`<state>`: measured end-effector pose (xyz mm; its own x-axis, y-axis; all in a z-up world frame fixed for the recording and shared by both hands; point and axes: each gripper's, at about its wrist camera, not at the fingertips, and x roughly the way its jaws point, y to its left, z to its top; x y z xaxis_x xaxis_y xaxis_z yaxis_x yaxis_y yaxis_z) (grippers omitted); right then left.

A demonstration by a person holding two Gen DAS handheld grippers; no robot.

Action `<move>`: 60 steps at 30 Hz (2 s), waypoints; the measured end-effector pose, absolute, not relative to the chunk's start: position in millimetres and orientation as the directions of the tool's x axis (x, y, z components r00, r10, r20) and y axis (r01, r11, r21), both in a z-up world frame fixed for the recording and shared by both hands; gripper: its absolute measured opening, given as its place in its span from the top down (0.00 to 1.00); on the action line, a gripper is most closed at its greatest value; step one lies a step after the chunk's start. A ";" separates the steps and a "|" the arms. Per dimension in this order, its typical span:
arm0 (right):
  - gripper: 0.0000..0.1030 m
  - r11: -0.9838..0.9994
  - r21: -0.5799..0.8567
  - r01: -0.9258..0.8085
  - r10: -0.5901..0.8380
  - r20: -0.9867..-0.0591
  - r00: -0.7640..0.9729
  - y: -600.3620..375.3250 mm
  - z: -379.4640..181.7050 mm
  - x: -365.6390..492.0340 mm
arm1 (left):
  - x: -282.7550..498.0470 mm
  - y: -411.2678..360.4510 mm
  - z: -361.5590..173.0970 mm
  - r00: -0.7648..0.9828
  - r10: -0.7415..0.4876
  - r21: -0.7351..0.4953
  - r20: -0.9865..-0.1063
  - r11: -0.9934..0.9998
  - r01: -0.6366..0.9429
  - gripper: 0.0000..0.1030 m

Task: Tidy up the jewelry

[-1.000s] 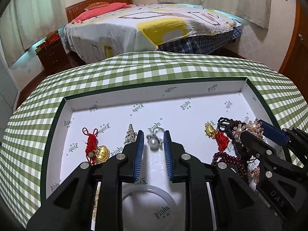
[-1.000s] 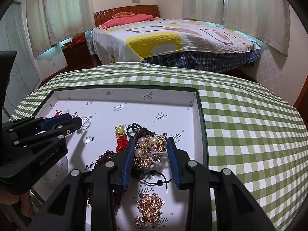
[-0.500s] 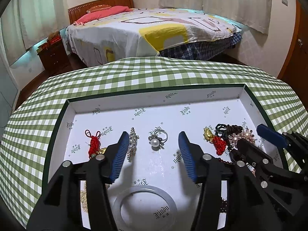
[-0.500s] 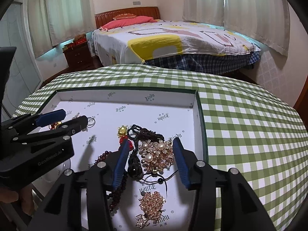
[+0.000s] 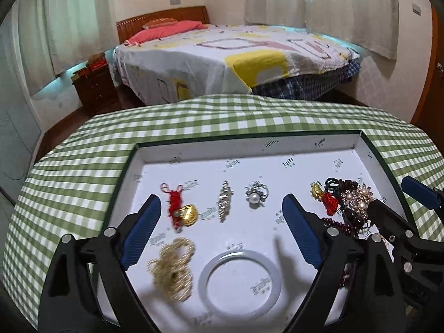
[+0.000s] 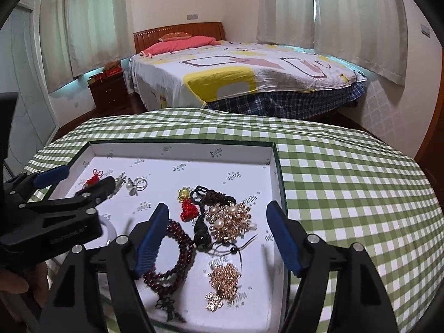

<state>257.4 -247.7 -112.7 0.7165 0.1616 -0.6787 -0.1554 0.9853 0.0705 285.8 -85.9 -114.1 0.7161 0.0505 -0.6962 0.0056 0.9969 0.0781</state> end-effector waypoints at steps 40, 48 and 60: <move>0.23 0.978 0.037 -0.205 0.195 -0.502 0.842 -223.3 -2.6 66.9 | 45.1 -8.6 10.1 0.845 0.036 -0.039 -0.534 0.997 -0.068 0.08; 0.23 0.978 0.024 -0.206 0.194 -0.467 0.863 -224.2 14.4 46.7 | 21.7 -6.6 30.5 0.867 0.029 -0.047 -0.498 0.997 -0.060 0.08; 0.22 0.978 0.014 -0.207 0.194 -0.424 0.884 -225.7 31.3 28.3 | 2.9 -5.8 44.6 0.887 0.027 -0.054 -0.461 0.997 -0.058 0.08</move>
